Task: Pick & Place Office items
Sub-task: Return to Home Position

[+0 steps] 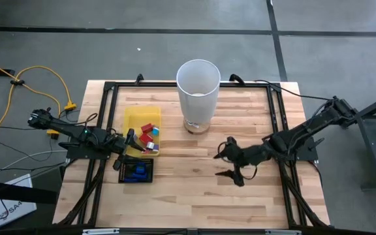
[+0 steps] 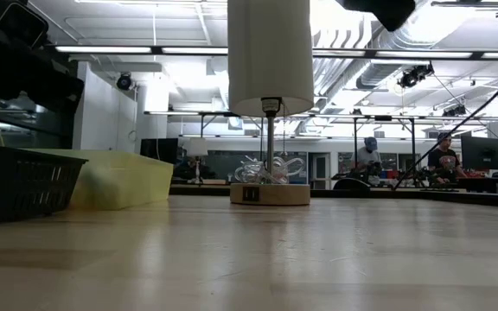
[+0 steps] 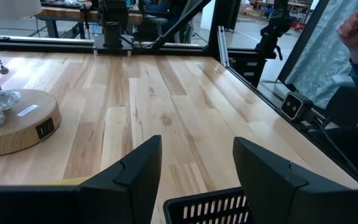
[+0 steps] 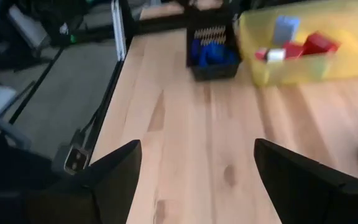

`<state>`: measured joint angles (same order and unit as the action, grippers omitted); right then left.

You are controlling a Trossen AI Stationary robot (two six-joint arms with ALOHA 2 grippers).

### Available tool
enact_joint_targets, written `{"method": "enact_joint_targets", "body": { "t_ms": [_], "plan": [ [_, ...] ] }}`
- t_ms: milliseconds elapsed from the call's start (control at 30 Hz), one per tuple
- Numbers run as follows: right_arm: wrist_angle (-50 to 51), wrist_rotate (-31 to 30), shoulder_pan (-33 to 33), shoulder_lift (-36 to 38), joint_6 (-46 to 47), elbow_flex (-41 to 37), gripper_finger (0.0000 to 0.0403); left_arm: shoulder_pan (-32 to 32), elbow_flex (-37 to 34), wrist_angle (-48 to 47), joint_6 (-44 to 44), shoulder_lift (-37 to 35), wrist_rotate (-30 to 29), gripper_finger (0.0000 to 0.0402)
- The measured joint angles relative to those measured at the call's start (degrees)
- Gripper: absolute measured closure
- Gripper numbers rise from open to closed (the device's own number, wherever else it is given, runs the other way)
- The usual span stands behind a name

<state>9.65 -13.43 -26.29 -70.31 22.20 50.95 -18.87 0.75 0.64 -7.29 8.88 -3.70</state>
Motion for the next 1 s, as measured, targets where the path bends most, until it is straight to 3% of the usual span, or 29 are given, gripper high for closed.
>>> {"method": "enact_joint_targets", "body": {
  "t_ms": [400, 667, 1000],
  "plan": [
    [3.1, 0.0, 2.4, 11.3, -5.9, -2.2, 0.0103, 0.0, 0.0, 0.0, 0.0, 0.0, 0.0, 0.0211],
    [-1.1, -2.2, 2.5, 23.4, -6.1, -13.6, 0.0103, 0.0, 0.0, 0.3, 0.0, 0.2, 0.0, 0.0211],
    [-14.9, -2.9, 2.5, 39.1, -9.0, -31.2, 0.0103, 0.0, 0.0, 0.3, 0.0, 0.3, 0.0, 0.0211]
  ]
}}
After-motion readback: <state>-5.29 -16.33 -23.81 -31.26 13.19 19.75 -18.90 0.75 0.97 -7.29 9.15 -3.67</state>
